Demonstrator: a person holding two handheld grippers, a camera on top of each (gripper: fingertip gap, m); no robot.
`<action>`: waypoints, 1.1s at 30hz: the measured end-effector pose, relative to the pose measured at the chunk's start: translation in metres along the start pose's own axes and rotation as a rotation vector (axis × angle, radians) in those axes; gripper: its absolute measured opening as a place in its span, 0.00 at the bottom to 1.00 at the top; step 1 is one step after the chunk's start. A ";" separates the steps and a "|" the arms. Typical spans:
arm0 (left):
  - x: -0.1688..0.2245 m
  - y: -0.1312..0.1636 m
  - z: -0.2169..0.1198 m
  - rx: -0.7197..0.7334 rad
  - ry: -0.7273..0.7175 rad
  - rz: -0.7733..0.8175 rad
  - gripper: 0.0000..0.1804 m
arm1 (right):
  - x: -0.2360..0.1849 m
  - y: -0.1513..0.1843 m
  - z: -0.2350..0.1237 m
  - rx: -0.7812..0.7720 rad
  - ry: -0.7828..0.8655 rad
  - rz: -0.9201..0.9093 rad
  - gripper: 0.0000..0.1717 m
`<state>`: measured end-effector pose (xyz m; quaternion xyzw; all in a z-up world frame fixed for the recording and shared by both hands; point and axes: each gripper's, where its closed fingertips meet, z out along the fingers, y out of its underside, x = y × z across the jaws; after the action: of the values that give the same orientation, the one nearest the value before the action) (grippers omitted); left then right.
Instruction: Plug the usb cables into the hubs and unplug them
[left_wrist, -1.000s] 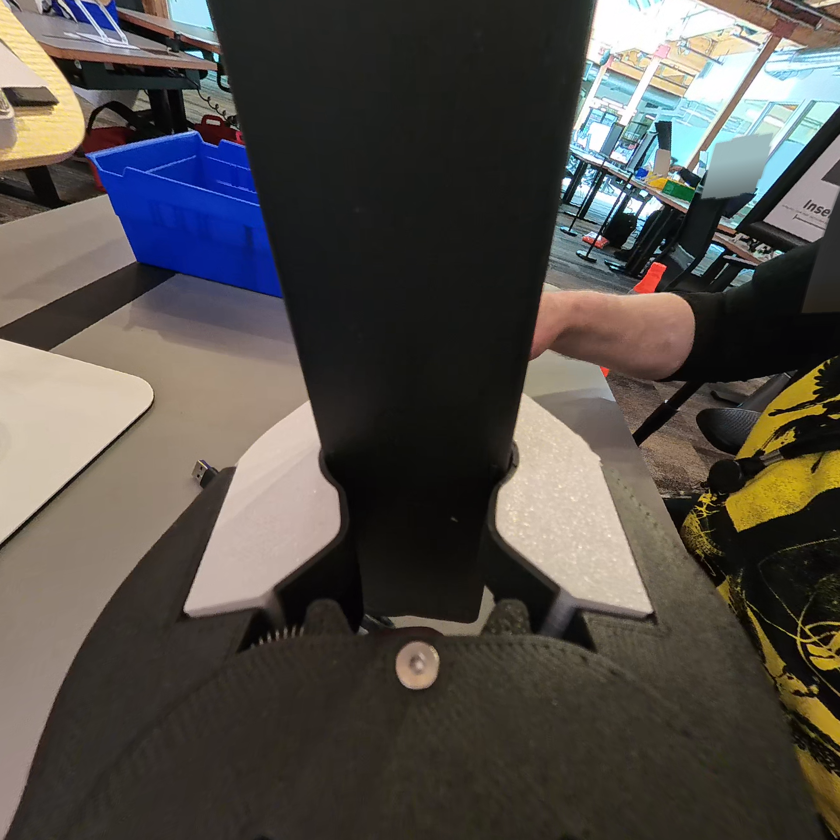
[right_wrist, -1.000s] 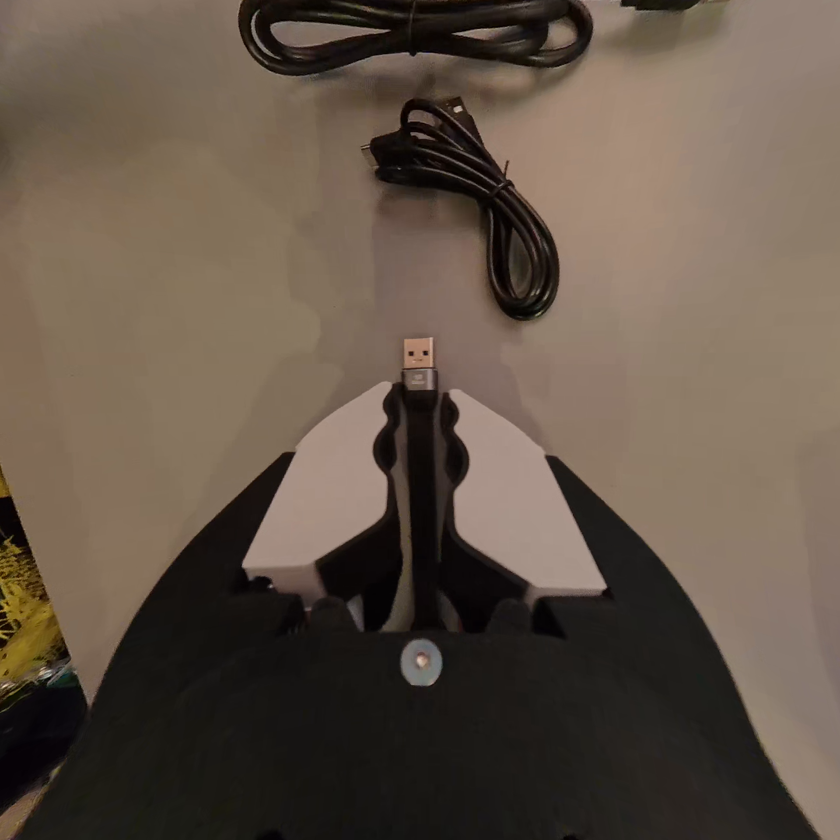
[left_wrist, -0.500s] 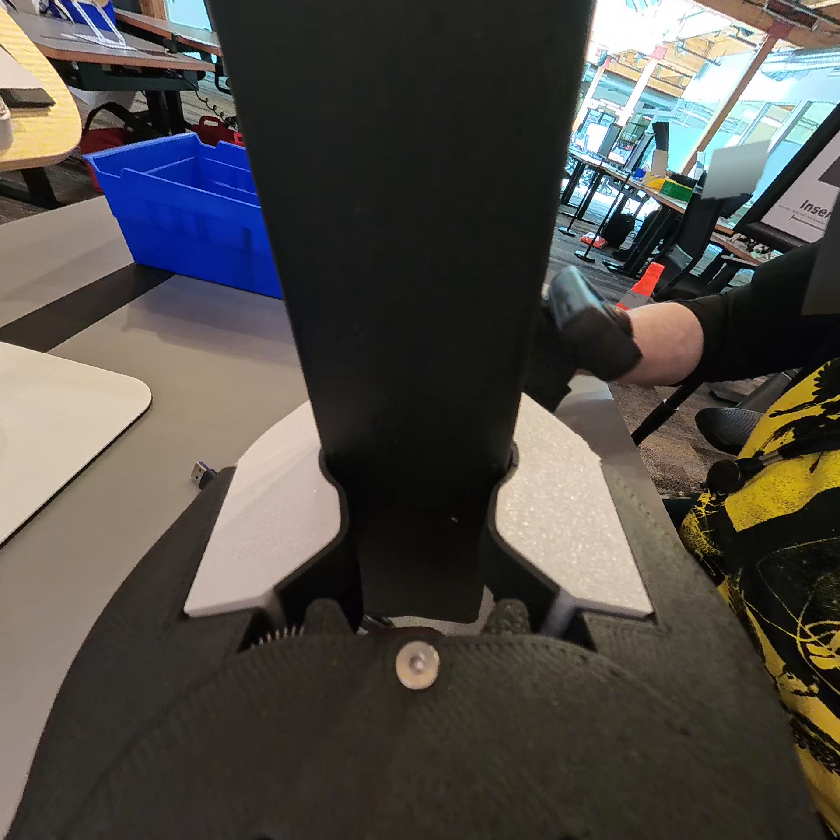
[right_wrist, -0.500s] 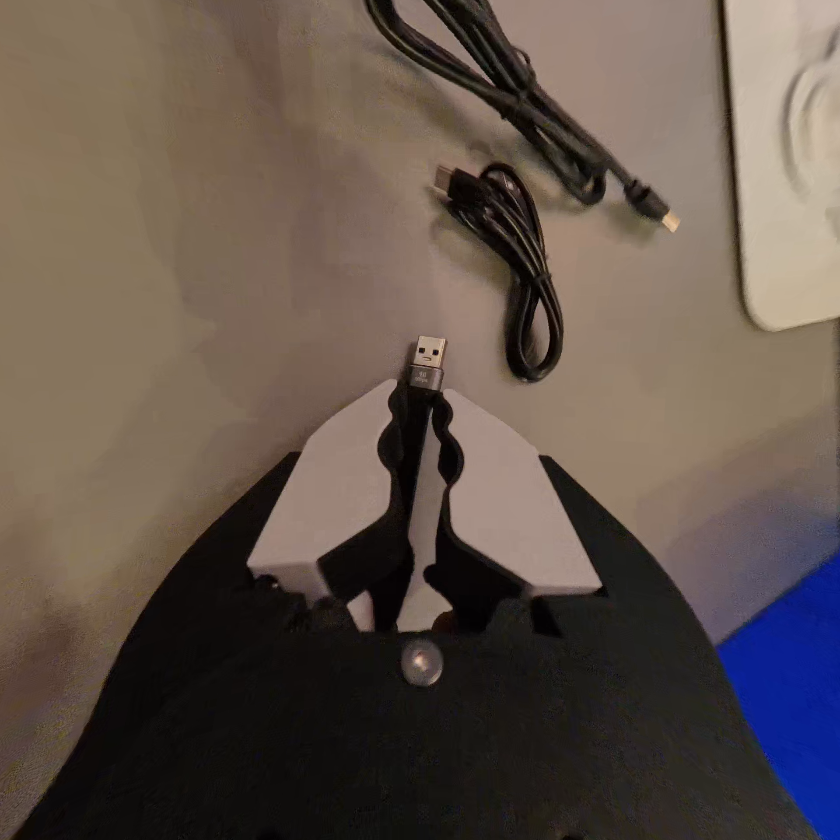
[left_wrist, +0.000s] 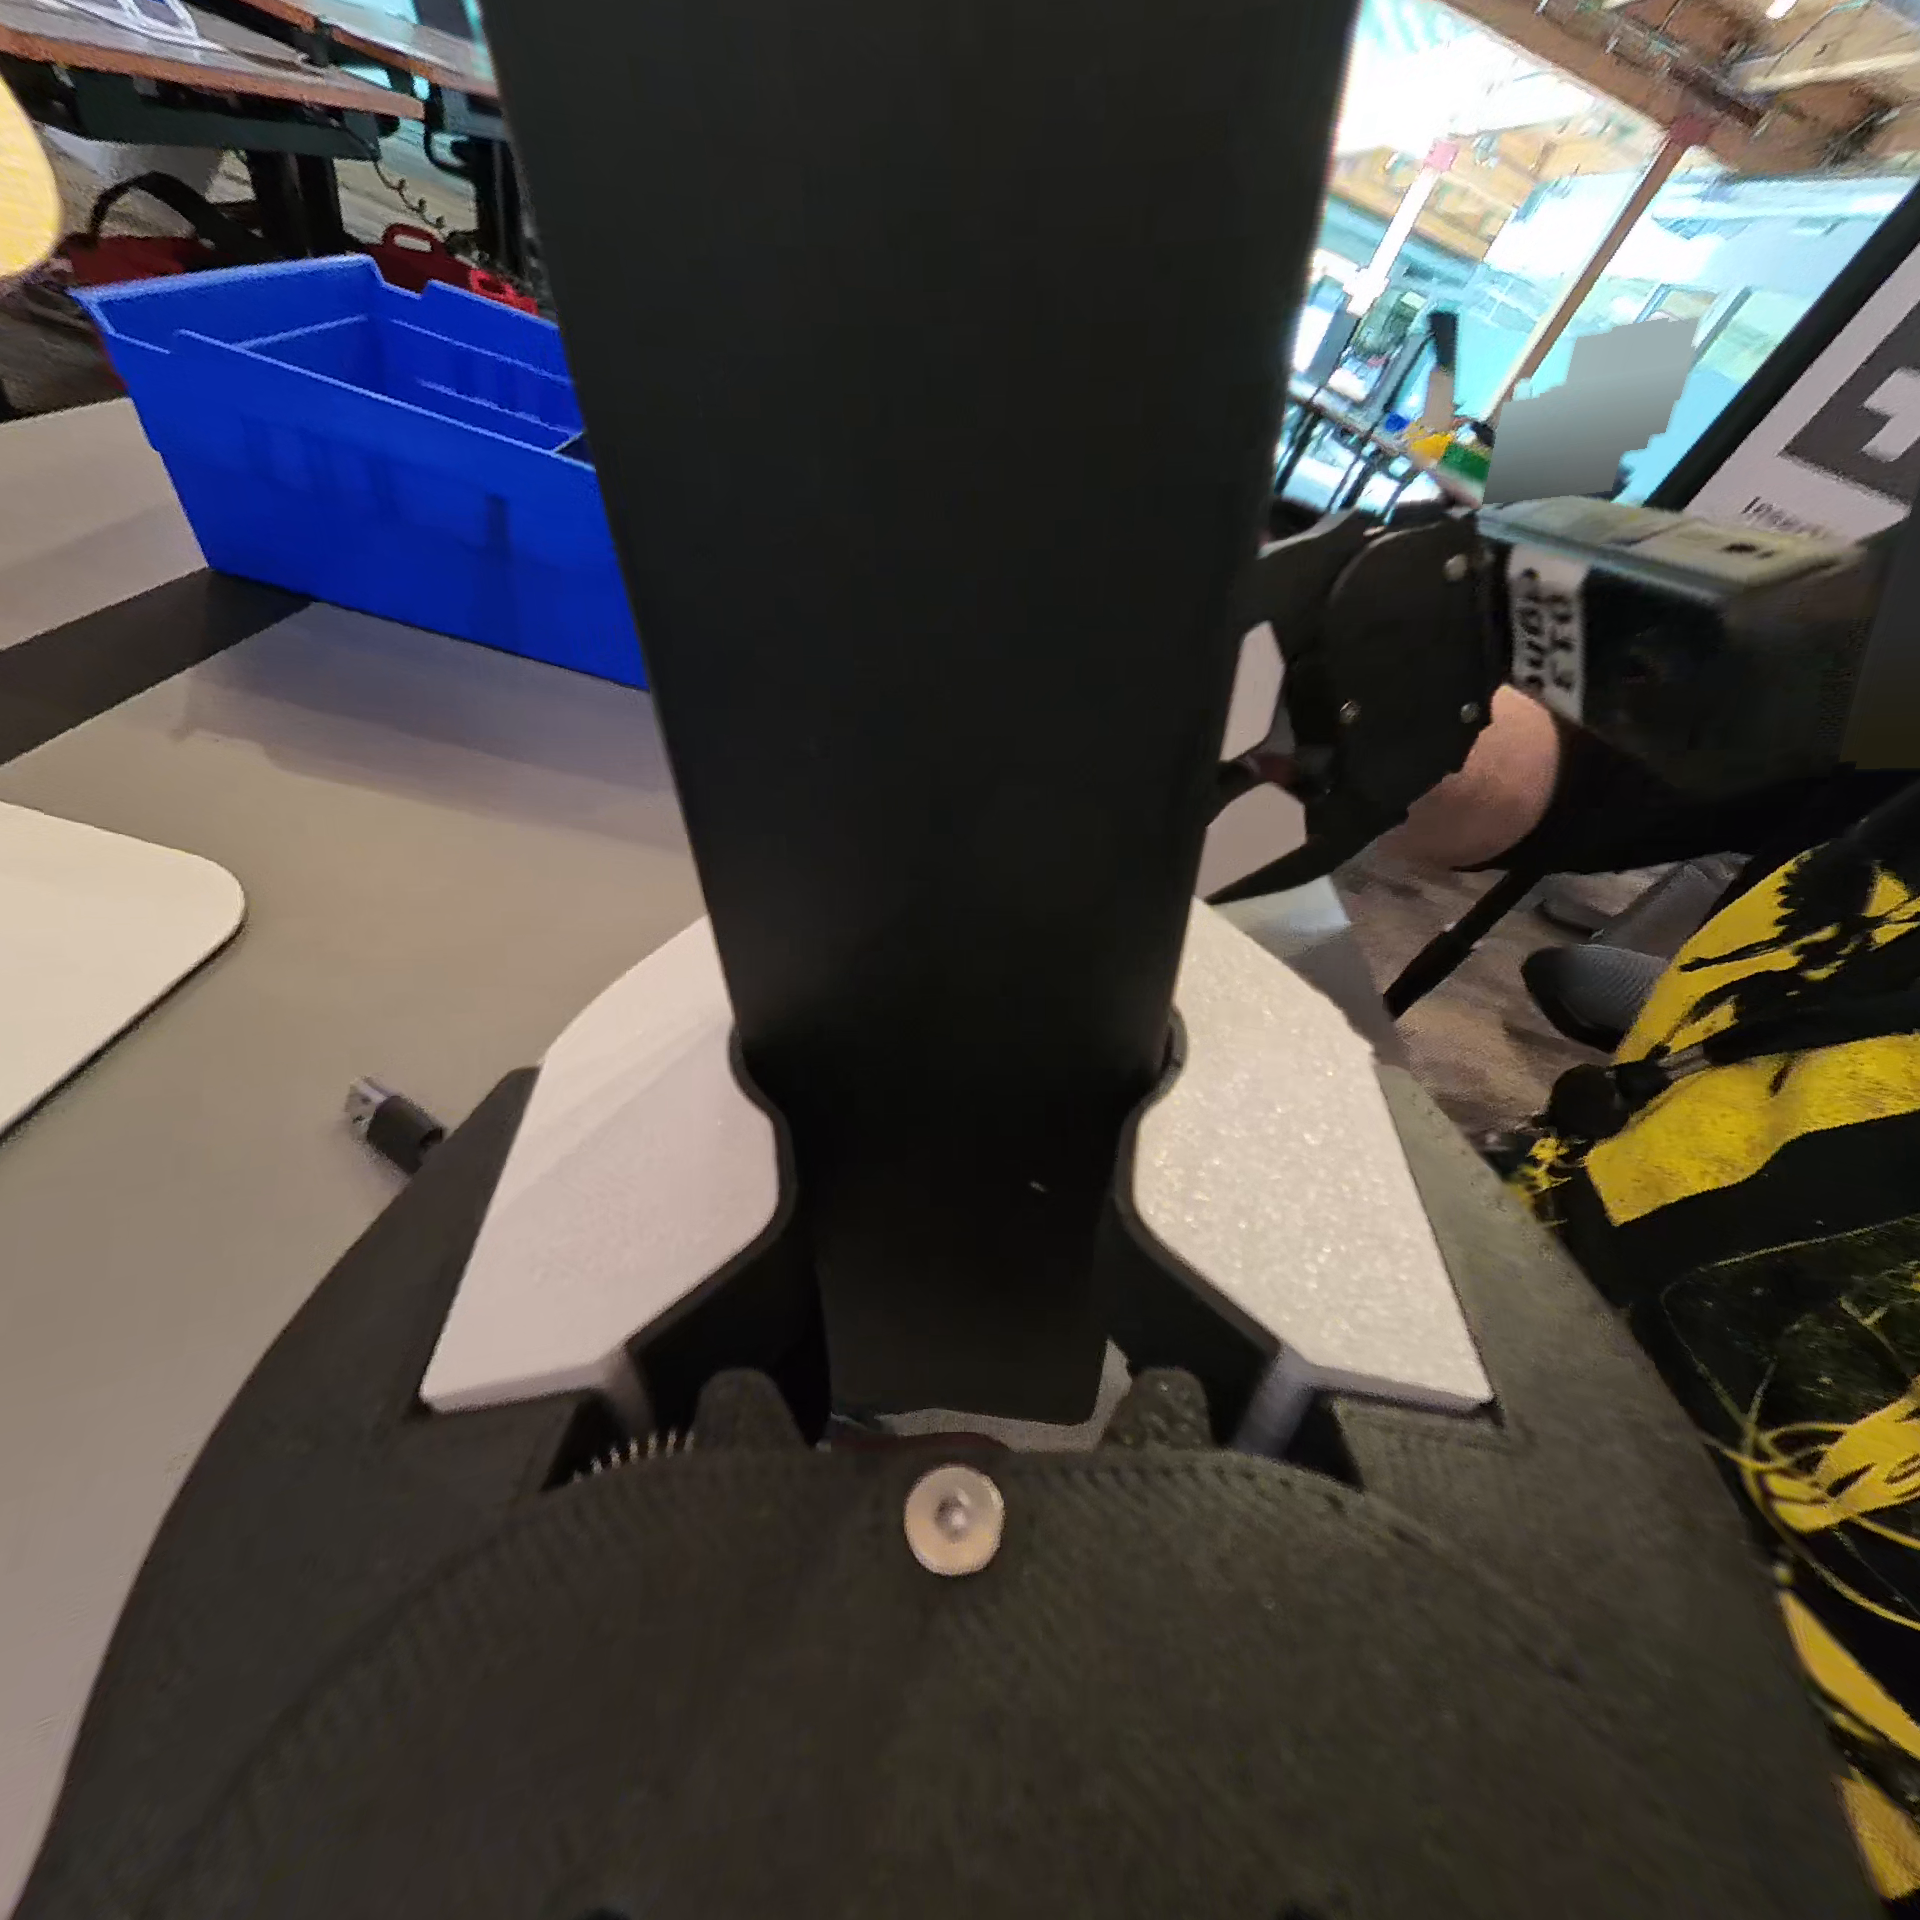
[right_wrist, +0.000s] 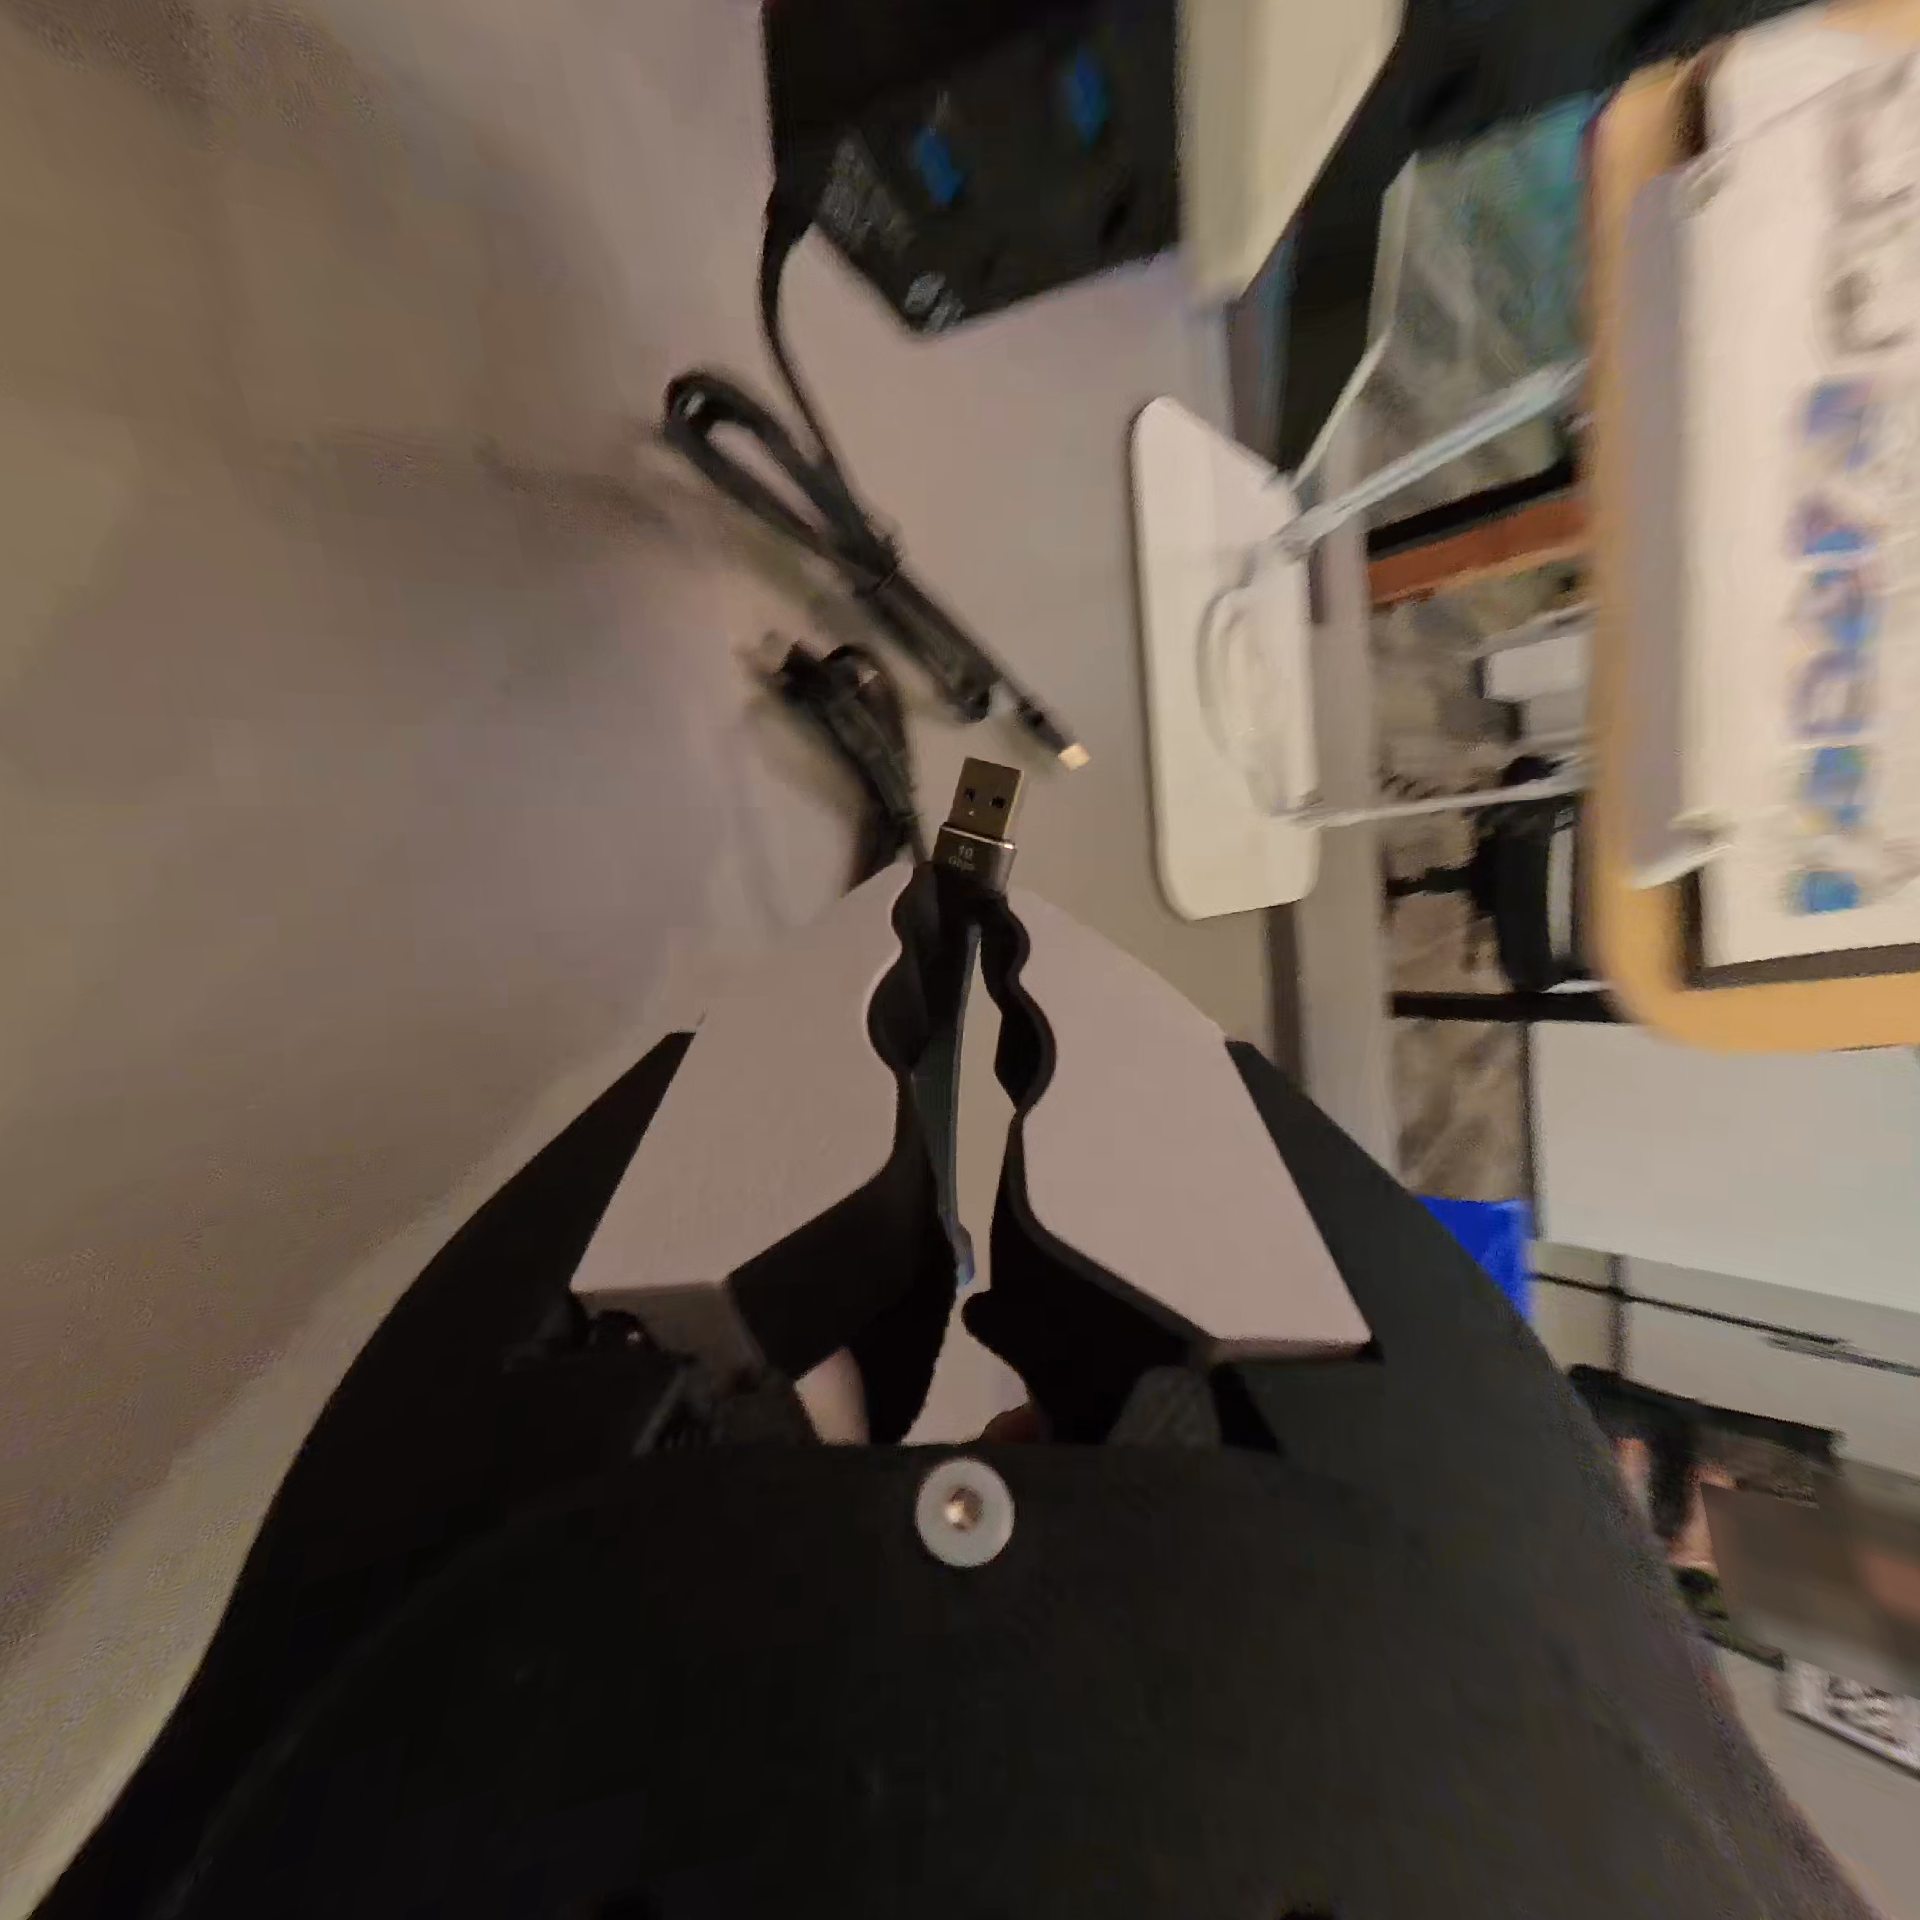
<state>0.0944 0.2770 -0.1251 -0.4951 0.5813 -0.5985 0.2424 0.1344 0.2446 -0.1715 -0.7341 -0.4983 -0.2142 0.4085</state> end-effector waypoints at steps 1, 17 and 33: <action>0.002 -0.001 0.002 0.007 0.018 -0.018 0.37 | 0.011 -0.010 -0.005 0.016 0.031 -0.036 0.00; -0.006 0.000 -0.011 0.002 -0.031 0.011 0.37 | 0.005 -0.003 0.006 0.139 -0.480 0.472 0.03; -0.007 0.003 -0.011 -0.003 -0.022 0.007 0.37 | -0.068 -0.027 0.092 0.019 -0.860 0.305 0.15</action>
<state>0.0869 0.2873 -0.1278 -0.5000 0.5813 -0.5911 0.2504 0.0731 0.2864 -0.2630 -0.8176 -0.5107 0.1774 0.1981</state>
